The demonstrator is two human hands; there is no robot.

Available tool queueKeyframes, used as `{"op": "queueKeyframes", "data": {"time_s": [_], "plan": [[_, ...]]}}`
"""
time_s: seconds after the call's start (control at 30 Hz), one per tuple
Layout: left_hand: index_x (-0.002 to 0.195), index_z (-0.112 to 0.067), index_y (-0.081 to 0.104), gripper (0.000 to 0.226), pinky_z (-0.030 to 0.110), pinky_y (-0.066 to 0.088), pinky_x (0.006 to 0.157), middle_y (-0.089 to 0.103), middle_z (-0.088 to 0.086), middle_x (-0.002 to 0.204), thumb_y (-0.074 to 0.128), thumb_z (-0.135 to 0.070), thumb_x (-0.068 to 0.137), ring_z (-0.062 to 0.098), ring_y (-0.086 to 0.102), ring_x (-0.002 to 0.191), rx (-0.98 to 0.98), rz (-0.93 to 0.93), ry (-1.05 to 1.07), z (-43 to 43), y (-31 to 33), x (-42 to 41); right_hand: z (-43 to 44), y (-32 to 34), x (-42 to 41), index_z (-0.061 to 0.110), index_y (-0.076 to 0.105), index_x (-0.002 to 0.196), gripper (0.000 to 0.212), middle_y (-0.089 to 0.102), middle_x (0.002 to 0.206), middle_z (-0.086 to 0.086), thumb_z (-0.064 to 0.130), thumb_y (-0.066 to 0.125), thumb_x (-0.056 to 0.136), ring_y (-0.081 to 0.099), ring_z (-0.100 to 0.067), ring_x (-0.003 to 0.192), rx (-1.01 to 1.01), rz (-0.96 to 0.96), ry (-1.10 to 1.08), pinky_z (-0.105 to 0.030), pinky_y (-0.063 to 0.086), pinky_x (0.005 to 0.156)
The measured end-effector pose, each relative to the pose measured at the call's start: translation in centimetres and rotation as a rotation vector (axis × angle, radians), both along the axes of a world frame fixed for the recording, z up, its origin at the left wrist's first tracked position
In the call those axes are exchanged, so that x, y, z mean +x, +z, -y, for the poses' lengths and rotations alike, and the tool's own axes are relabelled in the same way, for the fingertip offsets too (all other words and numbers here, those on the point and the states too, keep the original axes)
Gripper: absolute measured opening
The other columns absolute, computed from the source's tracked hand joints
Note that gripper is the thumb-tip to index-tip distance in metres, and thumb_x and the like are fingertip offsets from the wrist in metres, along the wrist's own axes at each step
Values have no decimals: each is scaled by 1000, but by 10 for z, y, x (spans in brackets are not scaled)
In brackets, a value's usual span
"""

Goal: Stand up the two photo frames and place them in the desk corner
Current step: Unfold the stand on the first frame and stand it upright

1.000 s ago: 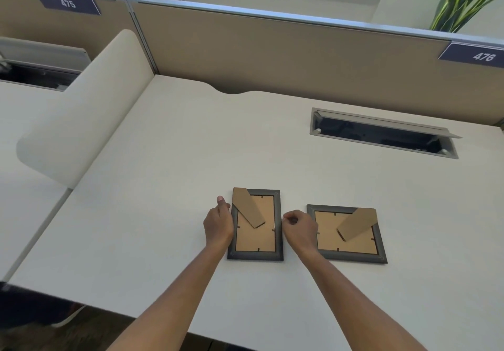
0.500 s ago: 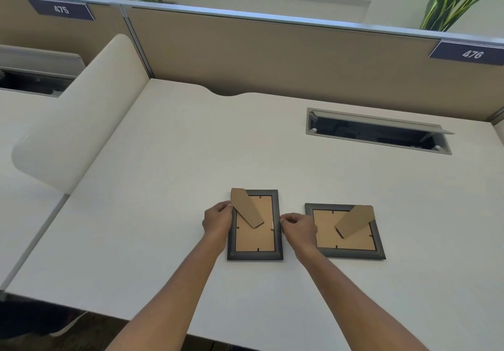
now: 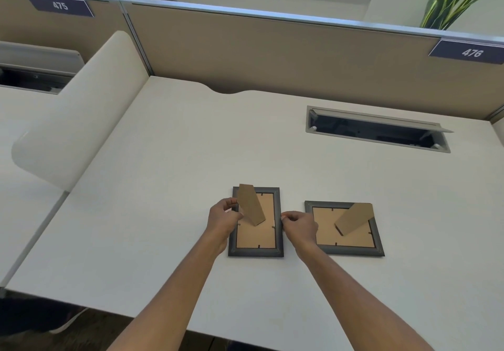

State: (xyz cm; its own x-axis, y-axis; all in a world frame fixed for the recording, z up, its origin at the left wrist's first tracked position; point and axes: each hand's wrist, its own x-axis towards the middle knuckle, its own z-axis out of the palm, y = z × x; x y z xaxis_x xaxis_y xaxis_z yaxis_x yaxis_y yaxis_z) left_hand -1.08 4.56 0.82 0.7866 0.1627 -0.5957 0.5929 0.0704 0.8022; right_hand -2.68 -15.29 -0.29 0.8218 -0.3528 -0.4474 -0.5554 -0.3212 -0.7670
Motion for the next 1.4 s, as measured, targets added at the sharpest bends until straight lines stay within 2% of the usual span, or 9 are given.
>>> {"op": "queueKeyframes", "data": {"time_s": [0.33,0.5,0.57,0.63,0.77,0.97,1.07,1.27,1.4], "plan": [[134,-21,58,57,31,54,89,60,-4,132,60,8,84,20,58,125,39,-10,45,-5,3,-7,-2,8,-4,28,76,79,29,70,75,17,6,64,94,68,-10,75,37,12,-15,-11,47,61],[145,-14,54,57,42,48,110,62,3,137,65,-8,89,24,58,126,149,-91,96,-7,-6,-21,-2,6,-10,10,79,111,24,72,80,14,6,61,96,61,1,69,30,8,-66,-13,50,67],[128,-21,65,40,30,51,94,66,-6,116,62,-8,90,22,59,112,178,-115,70,-6,-5,-23,-3,7,-10,7,76,118,28,78,103,0,4,58,97,62,-1,75,26,-7,-76,-19,50,76],[82,-33,58,28,24,35,65,51,-15,81,58,-6,89,20,47,86,231,-115,31,-1,-2,-22,-5,10,-9,6,74,123,31,76,121,-8,2,56,97,63,-9,87,32,-18,-77,-18,48,78],[62,-33,48,39,29,35,64,48,-13,70,54,-7,90,15,44,72,269,-142,5,6,1,-20,-10,12,-7,7,73,126,34,74,127,-8,3,55,98,64,-12,88,48,-60,-58,-13,42,61],[86,-33,63,26,23,44,70,60,-15,84,58,-8,91,9,55,83,210,-132,42,3,0,-14,-10,17,-2,5,76,112,35,72,125,-11,-8,51,91,62,-11,88,151,-140,-94,-19,50,68],[87,-30,65,24,26,50,75,62,-10,87,58,-7,92,16,59,90,220,-138,38,3,3,-11,-12,20,-4,13,72,77,35,72,119,-20,-11,49,87,66,-17,96,176,-149,-122,-46,55,100],[98,-16,79,29,38,63,88,77,9,97,57,1,86,27,73,96,158,-175,78,-5,4,-11,-3,18,0,2,73,115,41,71,110,-23,-12,48,87,66,-38,104,252,-160,-179,-40,55,98],[102,-7,77,29,28,61,69,77,16,98,57,9,86,29,75,91,121,-155,79,-10,4,-11,5,20,7,8,77,99,34,74,110,-15,-12,51,90,69,-32,109,320,-176,-231,-44,58,99]]}}
